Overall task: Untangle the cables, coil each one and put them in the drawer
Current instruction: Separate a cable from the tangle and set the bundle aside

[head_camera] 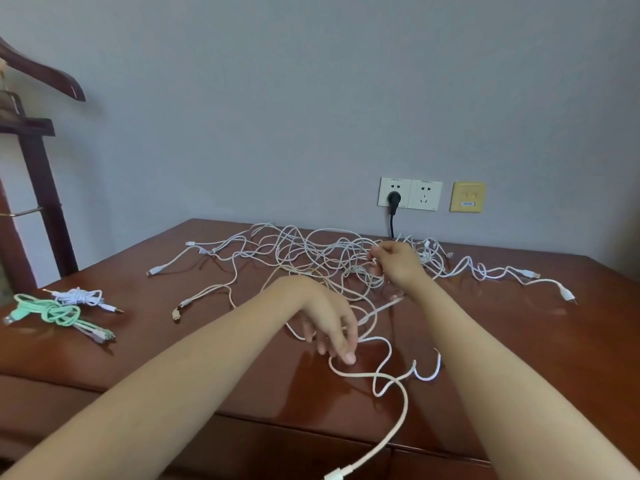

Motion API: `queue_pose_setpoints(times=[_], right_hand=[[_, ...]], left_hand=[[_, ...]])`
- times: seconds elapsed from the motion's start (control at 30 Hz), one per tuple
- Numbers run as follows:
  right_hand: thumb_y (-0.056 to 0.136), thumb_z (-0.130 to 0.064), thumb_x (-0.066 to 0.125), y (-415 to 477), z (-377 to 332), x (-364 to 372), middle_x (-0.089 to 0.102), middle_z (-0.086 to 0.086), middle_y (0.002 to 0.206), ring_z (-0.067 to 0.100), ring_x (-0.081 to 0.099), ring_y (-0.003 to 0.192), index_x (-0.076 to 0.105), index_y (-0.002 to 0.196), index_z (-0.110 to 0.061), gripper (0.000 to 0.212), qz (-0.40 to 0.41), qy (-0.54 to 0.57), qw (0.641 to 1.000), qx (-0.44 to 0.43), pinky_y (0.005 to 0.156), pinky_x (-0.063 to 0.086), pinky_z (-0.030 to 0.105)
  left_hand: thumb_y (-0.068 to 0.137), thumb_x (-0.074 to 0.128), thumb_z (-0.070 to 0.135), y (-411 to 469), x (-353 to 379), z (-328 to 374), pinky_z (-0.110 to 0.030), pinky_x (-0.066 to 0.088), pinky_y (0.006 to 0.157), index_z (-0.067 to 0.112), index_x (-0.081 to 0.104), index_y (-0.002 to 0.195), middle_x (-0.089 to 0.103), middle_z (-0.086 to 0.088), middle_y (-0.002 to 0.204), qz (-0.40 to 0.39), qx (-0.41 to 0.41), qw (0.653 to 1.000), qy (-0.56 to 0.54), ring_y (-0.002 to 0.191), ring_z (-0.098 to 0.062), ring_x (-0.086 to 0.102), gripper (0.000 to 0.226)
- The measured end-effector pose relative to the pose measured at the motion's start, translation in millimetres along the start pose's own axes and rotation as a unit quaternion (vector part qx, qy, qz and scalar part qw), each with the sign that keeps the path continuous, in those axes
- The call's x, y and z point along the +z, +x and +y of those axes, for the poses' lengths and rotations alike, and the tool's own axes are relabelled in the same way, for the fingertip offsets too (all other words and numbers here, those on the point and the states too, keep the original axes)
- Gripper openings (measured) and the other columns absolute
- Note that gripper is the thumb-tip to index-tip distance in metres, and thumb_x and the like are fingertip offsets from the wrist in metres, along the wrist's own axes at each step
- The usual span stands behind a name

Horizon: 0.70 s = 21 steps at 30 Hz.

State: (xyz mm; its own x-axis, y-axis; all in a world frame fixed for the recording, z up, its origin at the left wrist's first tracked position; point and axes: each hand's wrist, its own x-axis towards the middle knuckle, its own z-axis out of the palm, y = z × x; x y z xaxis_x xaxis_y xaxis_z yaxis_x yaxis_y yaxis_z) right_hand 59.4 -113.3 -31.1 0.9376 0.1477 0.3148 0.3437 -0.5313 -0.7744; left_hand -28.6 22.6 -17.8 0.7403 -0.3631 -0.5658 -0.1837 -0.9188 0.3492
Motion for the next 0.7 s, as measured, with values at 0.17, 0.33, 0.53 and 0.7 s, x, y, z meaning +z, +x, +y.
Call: queue_pose_setpoints(times=[0.17, 0.33, 0.53, 0.7], right_hand=[[0.094, -0.020, 0.048, -4, 15, -5, 0.051, -0.011, 0.034, 0.006, 0.047, 0.051, 0.060, 0.067, -0.019, 0.030, 0.004, -0.013, 1.000, 0.015, 0.058, 0.036, 0.021], [0.095, -0.016, 0.048, -7, 14, -16, 0.049, -0.001, 0.050, 0.001, 0.041, 0.029, 0.063, 0.078, -0.009, 0.023, 0.016, 0.052, 0.998, 0.020, 0.038, 0.031, 0.012], [0.089, -0.014, 0.059, 6, 10, -34, 0.043, 0.002, 0.059, 0.008, 0.032, 0.040, 0.069, 0.084, -0.006, 0.014, 0.037, 0.231, 0.970, 0.062, 0.043, 0.028, 0.021], [0.094, -0.006, 0.048, 9, 4, -50, 0.041, 0.000, 0.060, 0.008, 0.035, 0.048, 0.065, 0.084, -0.014, 0.021, 0.030, 0.319, 0.947, 0.031, 0.047, 0.029, 0.018]], left_hand=[[0.074, 0.079, 0.021, 8, 10, 9, -0.025, 0.047, 0.075, 0.013, 0.068, 0.099, 0.058, 0.013, 0.060, 0.045, 0.070, 0.996, 0.030, 0.073, -0.011, 0.056, 0.029], [0.077, 0.074, 0.024, 22, 15, 8, -0.012, 0.041, 0.057, 0.012, 0.073, 0.084, 0.062, 0.006, 0.064, 0.143, 0.100, 0.983, 0.052, 0.062, -0.007, 0.054, 0.014], [0.086, 0.065, 0.028, 59, 6, 5, -0.024, 0.045, 0.071, 0.010, 0.069, 0.089, 0.069, -0.002, 0.080, 0.280, 0.061, 0.957, 0.038, 0.071, -0.018, 0.061, 0.019], [0.088, 0.062, 0.026, 97, -2, 8, -0.034, 0.046, 0.080, 0.015, 0.061, 0.084, 0.067, -0.009, 0.098, 0.383, 0.010, 0.923, 0.040, 0.095, -0.028, 0.061, 0.012]])
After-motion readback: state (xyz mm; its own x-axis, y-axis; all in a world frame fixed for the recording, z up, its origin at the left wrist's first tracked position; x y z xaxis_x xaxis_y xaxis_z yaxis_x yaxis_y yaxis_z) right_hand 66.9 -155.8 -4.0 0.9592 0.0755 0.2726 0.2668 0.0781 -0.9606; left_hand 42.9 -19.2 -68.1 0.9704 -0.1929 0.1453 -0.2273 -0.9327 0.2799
